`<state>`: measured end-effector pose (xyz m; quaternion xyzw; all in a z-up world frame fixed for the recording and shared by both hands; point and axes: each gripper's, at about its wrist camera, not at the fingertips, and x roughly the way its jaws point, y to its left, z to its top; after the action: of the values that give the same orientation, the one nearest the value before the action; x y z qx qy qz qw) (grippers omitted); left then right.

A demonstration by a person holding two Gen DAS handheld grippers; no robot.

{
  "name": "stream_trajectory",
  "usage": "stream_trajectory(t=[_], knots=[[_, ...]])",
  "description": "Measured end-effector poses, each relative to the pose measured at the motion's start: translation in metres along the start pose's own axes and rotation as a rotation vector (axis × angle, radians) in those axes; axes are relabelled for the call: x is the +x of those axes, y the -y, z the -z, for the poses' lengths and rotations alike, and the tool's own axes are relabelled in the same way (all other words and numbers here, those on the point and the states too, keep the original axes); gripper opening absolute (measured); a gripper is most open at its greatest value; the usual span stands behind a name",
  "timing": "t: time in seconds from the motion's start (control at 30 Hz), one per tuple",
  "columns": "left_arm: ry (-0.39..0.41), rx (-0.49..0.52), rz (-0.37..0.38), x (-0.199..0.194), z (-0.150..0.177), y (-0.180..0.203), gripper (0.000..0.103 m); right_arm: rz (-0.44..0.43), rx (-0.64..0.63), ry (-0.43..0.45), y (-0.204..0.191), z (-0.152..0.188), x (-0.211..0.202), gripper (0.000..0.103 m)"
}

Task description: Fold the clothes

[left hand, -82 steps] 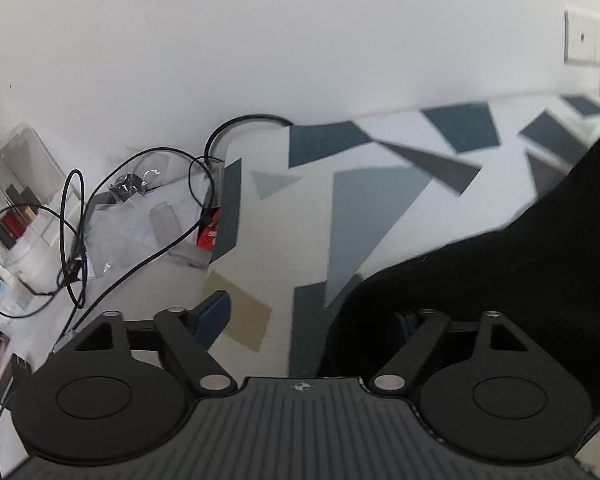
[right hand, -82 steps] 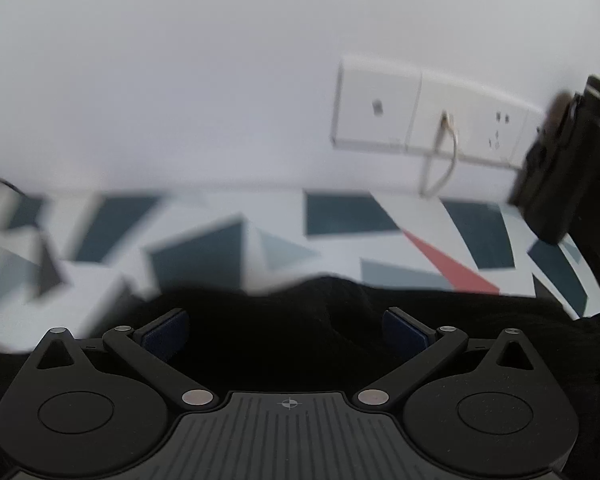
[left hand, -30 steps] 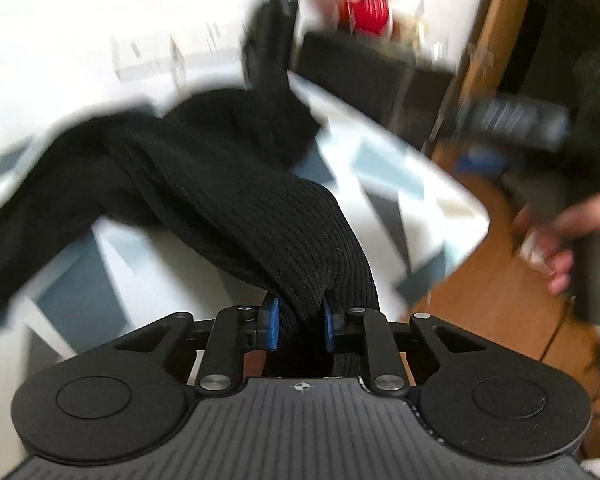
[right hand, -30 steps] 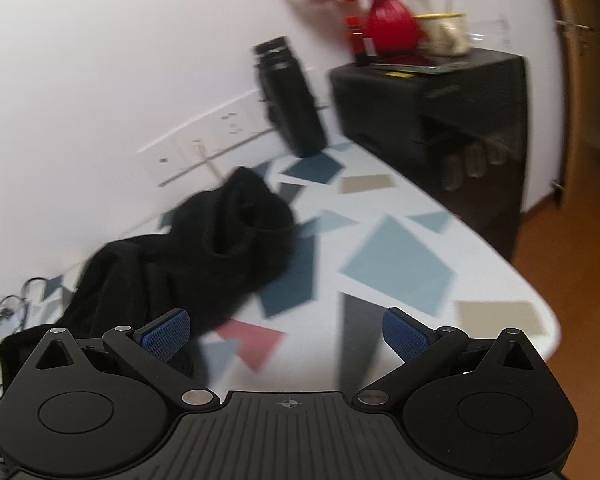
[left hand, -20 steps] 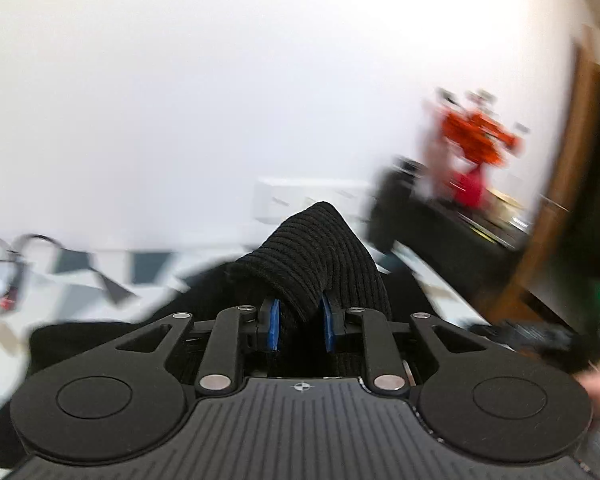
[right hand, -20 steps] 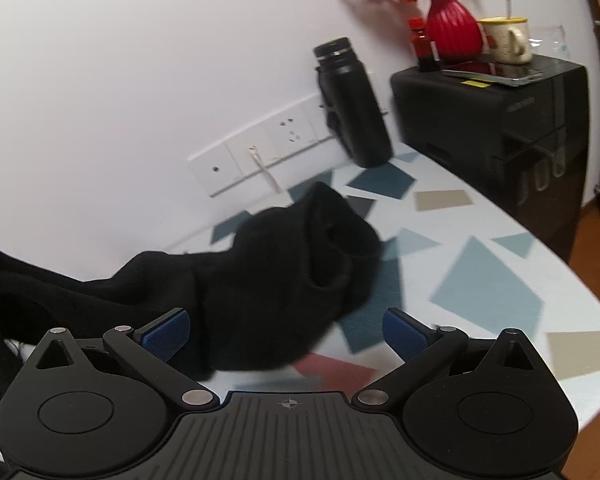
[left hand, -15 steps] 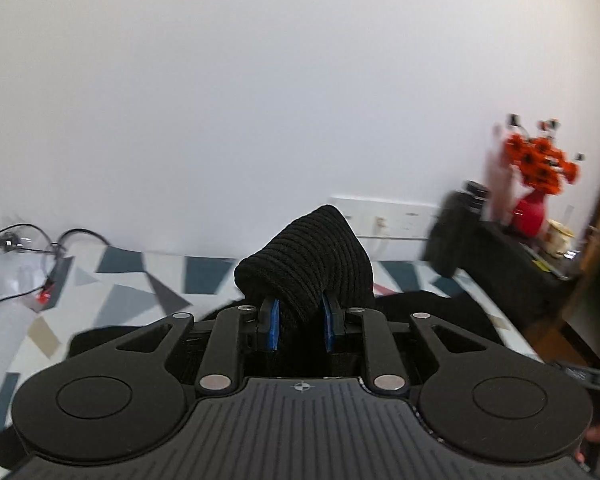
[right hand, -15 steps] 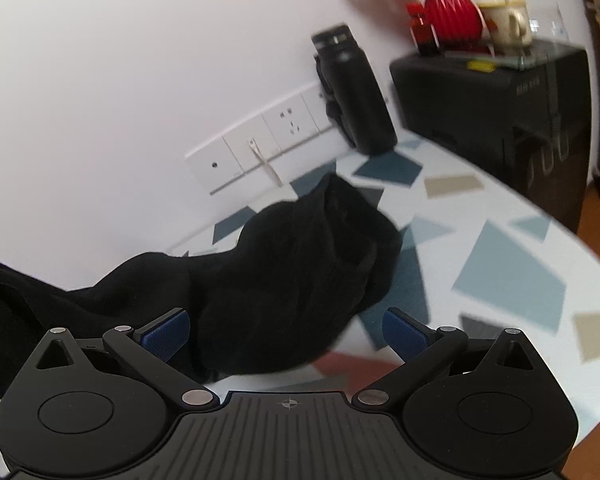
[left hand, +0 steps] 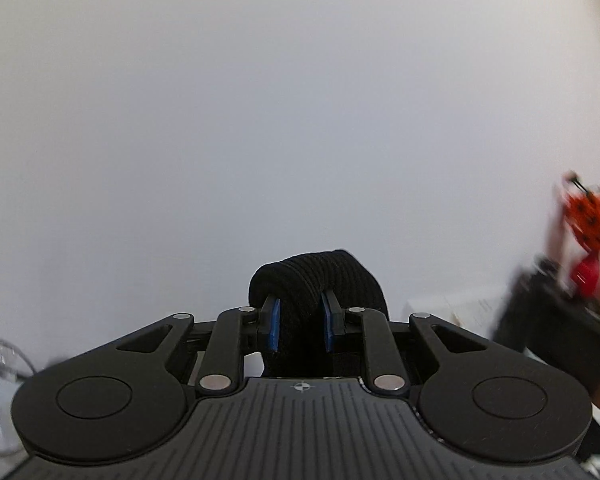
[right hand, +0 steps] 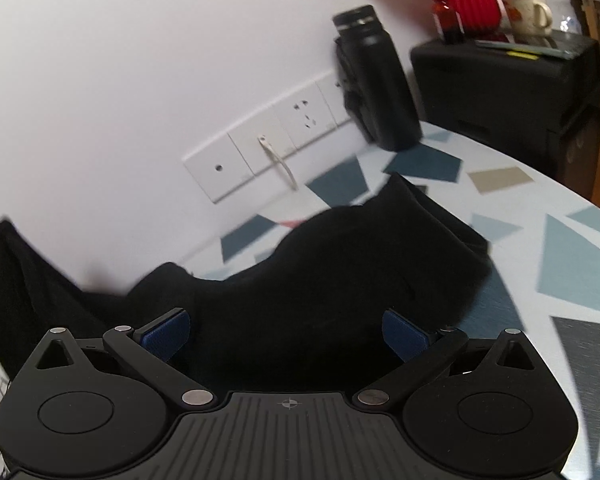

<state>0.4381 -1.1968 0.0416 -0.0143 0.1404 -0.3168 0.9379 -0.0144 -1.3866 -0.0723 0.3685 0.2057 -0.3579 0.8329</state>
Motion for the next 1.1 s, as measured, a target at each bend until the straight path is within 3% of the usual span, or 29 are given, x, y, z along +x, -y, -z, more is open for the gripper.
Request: stream_trajectory(t=[0.03, 0.1, 0.17, 0.2, 0.3, 0.4, 0.53, 0.67, 0.73, 0.77, 0.8, 0.87, 0.9, 1.0, 1.1], knots=[[0.008, 0.001, -0.020, 0.012, 0.001, -0.005, 0.024, 0.004, 0.000, 0.004, -0.005, 0.001, 0.004, 0.102], [-0.088, 0.048, -0.041, 0.039, 0.016, -0.008, 0.031, 0.014, -0.001, -0.003, -0.013, 0.006, 0.013, 0.102], [-0.215, 0.118, -0.051, 0.056, 0.040, -0.008, 0.054, 0.034, 0.004, -0.038, -0.016, 0.018, 0.024, 0.102], [-0.242, 0.157, -0.037, 0.054, 0.053, -0.008, 0.058, 0.047, 0.009, -0.054, -0.016, 0.025, 0.027, 0.102], [-0.338, 0.251, 0.050, 0.038, 0.090, -0.007, 0.068, 0.091, 0.032, -0.099, -0.009, 0.044, 0.036, 0.102], [-0.412, 0.268, 0.148, 0.005, 0.114, -0.005, 0.073, 0.146, 0.073, -0.128, 0.007, 0.056, 0.044, 0.102], [-0.475, 0.295, 0.202, -0.039, 0.143, 0.009, 0.078, 0.178, 0.186, -0.106, 0.031, 0.055, 0.048, 0.100], [-0.531, 0.323, 0.183, -0.058, 0.168, 0.017, 0.082, 0.125, 0.226, -0.039, 0.044, 0.041, 0.048, 0.080], [-0.573, 0.301, 0.154, -0.063, 0.181, 0.025, 0.082, 0.095, 0.231, -0.063, 0.048, 0.034, 0.054, 0.072], [-0.582, 0.293, 0.138, -0.070, 0.184, 0.024, 0.082, 0.081, 0.233, -0.076, 0.050, 0.030, 0.057, 0.057], [-0.589, 0.287, 0.113, -0.075, 0.186, 0.027, 0.082, 0.049, 0.252, -0.095, 0.053, 0.027, 0.060, 0.049], [-0.592, 0.277, 0.044, -0.075, 0.183, 0.033, 0.083, 0.018, 0.282, -0.119, 0.060, 0.019, 0.062, 0.018], [-0.592, 0.271, 0.011, -0.075, 0.182, 0.036, 0.083, 0.018, 0.281, -0.124, 0.061, 0.012, 0.060, 0.012], [-0.565, 0.216, -0.034, -0.080, 0.174, 0.043, 0.084, -0.051, 0.215, -0.097, 0.050, -0.023, 0.050, 0.011], [-0.542, 0.194, -0.067, -0.082, 0.168, 0.052, 0.087, -0.150, 0.084, -0.027, 0.019, -0.080, 0.069, 0.011]])
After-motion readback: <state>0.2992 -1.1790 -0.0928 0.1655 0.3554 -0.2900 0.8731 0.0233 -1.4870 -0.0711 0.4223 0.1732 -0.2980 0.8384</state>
